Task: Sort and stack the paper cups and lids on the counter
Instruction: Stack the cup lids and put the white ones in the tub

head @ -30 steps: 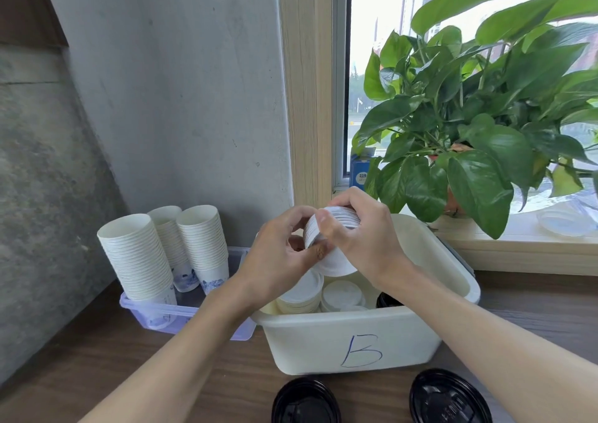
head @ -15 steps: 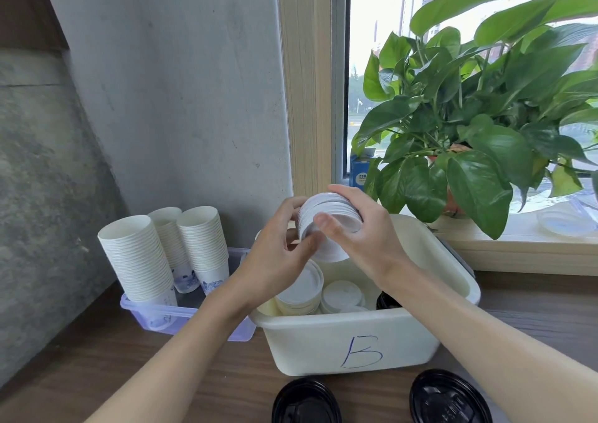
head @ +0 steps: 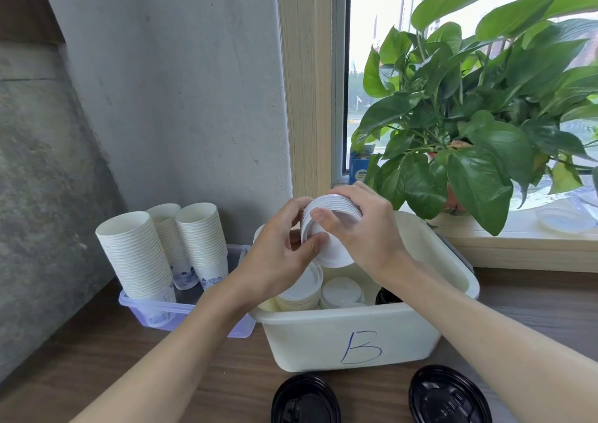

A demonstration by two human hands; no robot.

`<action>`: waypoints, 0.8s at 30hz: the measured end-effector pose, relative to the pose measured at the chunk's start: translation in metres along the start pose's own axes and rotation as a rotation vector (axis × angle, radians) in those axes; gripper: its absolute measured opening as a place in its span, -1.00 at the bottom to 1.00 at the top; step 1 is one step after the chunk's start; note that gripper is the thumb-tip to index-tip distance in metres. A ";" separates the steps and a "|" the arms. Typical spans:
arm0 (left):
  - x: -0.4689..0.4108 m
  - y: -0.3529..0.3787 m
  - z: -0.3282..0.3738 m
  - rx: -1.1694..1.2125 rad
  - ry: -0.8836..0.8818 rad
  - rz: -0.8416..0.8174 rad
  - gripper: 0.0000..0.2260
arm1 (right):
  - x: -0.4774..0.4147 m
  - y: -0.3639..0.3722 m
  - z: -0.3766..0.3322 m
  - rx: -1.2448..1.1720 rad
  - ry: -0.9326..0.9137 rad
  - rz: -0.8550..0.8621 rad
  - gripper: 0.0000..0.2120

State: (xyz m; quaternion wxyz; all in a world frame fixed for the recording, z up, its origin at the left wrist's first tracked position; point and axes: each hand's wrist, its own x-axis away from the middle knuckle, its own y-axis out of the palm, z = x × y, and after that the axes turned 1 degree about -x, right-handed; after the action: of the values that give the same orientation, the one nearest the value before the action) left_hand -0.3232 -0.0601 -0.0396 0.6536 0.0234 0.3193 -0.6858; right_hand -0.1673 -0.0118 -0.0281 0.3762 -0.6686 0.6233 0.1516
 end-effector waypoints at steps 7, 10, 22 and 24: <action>0.001 0.000 0.002 -0.021 0.001 -0.010 -0.72 | 0.001 0.002 -0.003 0.040 -0.040 0.039 -0.48; 0.000 0.001 0.004 -0.001 -0.031 -0.009 -0.66 | -0.001 0.002 -0.002 -0.023 0.008 0.083 -0.44; -0.001 0.002 0.004 -0.132 -0.041 0.060 -0.61 | 0.001 0.002 0.004 -0.077 0.013 -0.073 -0.48; -0.002 0.001 0.004 -0.116 -0.070 0.068 -0.59 | 0.001 0.002 0.002 -0.108 0.019 -0.024 -0.52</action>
State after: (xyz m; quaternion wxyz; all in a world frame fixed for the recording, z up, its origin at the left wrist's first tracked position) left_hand -0.3204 -0.0606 -0.0362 0.6875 -0.0280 0.3344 -0.6440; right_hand -0.1680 -0.0106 -0.0304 0.3355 -0.6969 0.6095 0.1741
